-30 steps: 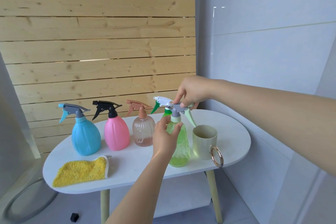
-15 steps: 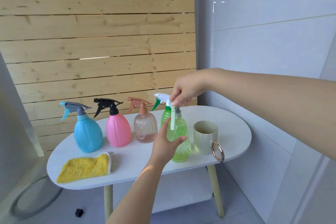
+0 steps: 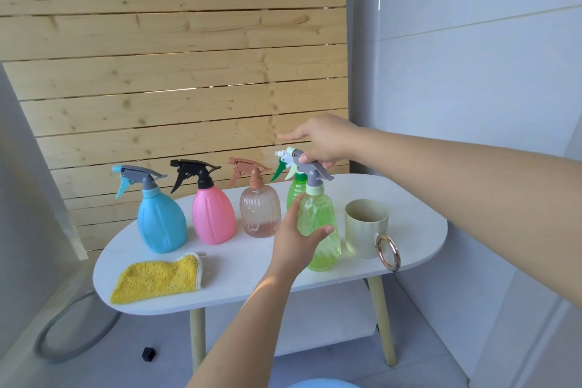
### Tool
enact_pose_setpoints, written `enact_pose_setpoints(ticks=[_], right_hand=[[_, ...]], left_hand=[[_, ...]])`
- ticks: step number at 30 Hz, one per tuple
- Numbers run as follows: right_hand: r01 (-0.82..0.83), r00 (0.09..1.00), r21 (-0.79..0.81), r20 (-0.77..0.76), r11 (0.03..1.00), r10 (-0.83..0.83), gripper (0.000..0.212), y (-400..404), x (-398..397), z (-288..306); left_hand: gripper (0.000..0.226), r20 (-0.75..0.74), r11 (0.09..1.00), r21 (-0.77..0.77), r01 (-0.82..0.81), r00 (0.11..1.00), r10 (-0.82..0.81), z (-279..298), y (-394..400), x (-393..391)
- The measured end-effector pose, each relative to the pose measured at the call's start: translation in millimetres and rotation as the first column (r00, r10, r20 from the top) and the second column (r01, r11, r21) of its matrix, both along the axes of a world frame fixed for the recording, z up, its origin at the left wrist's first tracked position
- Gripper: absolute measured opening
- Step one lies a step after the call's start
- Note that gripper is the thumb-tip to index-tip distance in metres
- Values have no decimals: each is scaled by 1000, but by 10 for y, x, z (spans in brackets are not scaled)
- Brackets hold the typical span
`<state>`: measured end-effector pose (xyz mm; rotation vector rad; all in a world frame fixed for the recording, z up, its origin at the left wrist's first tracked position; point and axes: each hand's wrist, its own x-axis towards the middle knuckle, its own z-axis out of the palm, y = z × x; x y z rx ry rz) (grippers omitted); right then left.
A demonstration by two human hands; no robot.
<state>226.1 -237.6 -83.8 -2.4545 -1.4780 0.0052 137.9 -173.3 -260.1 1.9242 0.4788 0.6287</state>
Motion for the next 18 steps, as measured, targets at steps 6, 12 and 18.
enact_pose_setpoints(ticks=[6, 12, 18], right_hand=[[-109, 993, -171, 34, 979, 116, 50, -134, 165, -35], [-112, 955, -293, 232, 950, 184, 44, -143, 208, -24], [28, 933, -246, 355, 969, 63, 31, -73, 107, -23]], left_hand=[[85, -10, 1000, -17, 7, 1000, -7, 1, 1, -27], [85, -19, 1000, -18, 2, 1000, -3, -2, 7, -22], [86, -23, 1000, -8, 0, 1000, -1, 1, -4, -30]])
